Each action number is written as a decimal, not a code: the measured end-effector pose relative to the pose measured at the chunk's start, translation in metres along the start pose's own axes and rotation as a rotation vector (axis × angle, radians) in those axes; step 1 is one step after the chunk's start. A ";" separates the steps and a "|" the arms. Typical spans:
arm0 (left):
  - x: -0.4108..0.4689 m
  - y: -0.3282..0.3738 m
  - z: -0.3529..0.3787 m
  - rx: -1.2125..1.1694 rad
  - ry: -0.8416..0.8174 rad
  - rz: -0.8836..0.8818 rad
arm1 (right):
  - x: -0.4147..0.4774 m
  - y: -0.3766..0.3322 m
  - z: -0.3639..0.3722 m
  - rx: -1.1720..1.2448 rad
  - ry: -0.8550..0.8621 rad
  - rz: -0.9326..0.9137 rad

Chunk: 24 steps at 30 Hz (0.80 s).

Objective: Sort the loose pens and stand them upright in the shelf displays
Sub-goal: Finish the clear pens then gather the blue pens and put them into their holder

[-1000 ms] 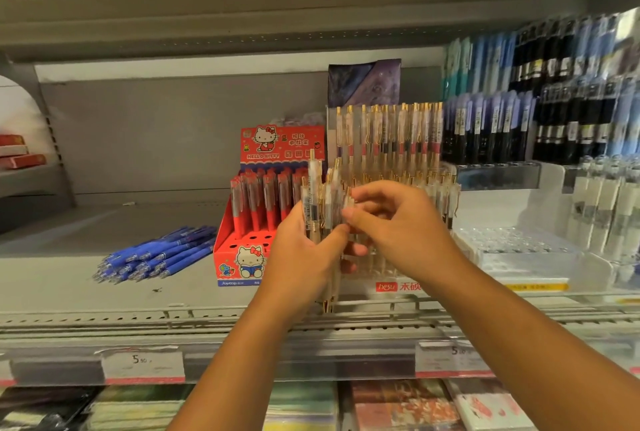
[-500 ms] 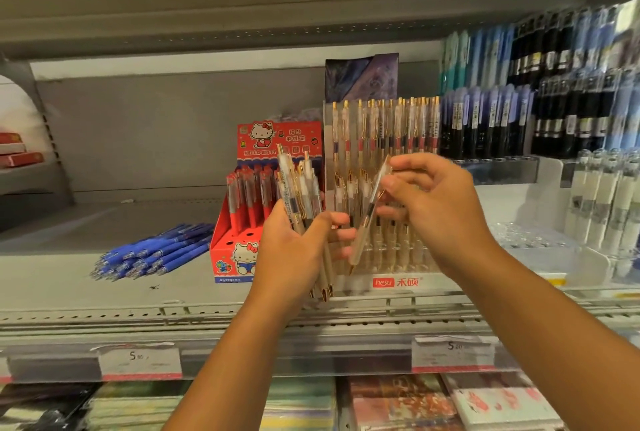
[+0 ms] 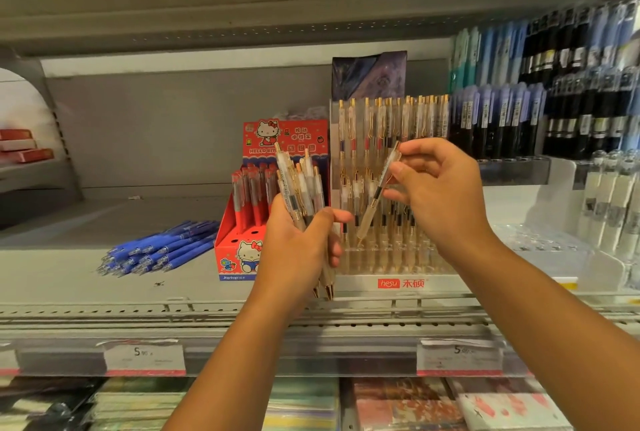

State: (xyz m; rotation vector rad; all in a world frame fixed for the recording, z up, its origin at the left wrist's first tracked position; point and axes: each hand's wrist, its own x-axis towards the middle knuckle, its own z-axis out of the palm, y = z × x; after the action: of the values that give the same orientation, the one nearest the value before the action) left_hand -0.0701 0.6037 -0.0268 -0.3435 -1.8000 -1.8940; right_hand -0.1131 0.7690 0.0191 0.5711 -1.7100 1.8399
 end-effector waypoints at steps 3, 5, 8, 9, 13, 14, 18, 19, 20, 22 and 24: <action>0.000 0.000 0.001 -0.001 -0.011 -0.010 | -0.002 0.005 0.006 -0.071 -0.057 -0.045; 0.000 0.000 0.001 0.002 -0.022 -0.023 | -0.004 0.008 0.010 -0.124 -0.108 -0.079; -0.001 0.000 0.000 0.000 -0.039 -0.028 | -0.008 0.012 0.015 -0.229 -0.182 -0.110; -0.001 0.000 0.001 -0.003 -0.043 -0.029 | -0.010 0.014 0.016 -0.273 -0.207 -0.110; -0.001 0.002 0.002 -0.010 -0.074 -0.021 | -0.016 0.020 0.017 -0.323 -0.225 -0.108; -0.002 0.002 0.001 -0.013 -0.082 -0.019 | -0.016 0.020 0.017 -0.319 -0.222 -0.102; -0.003 0.003 0.002 -0.014 -0.095 -0.011 | -0.015 0.020 0.015 -0.391 -0.220 -0.125; -0.003 0.003 0.001 -0.021 -0.095 -0.011 | -0.015 0.020 0.015 -0.410 -0.213 -0.147; -0.003 0.003 0.001 -0.030 -0.095 -0.010 | -0.016 0.019 0.015 -0.430 -0.207 -0.170; -0.004 0.003 0.000 -0.047 -0.094 -0.011 | -0.017 0.018 0.013 -0.458 -0.203 -0.190; -0.004 0.003 0.000 -0.053 -0.090 -0.017 | -0.018 0.017 0.010 -0.468 -0.204 -0.176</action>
State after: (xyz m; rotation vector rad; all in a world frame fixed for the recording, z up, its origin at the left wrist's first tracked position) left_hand -0.0655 0.6045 -0.0260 -0.4400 -1.8175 -1.9698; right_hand -0.1110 0.7563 -0.0041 0.6994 -2.0626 1.2342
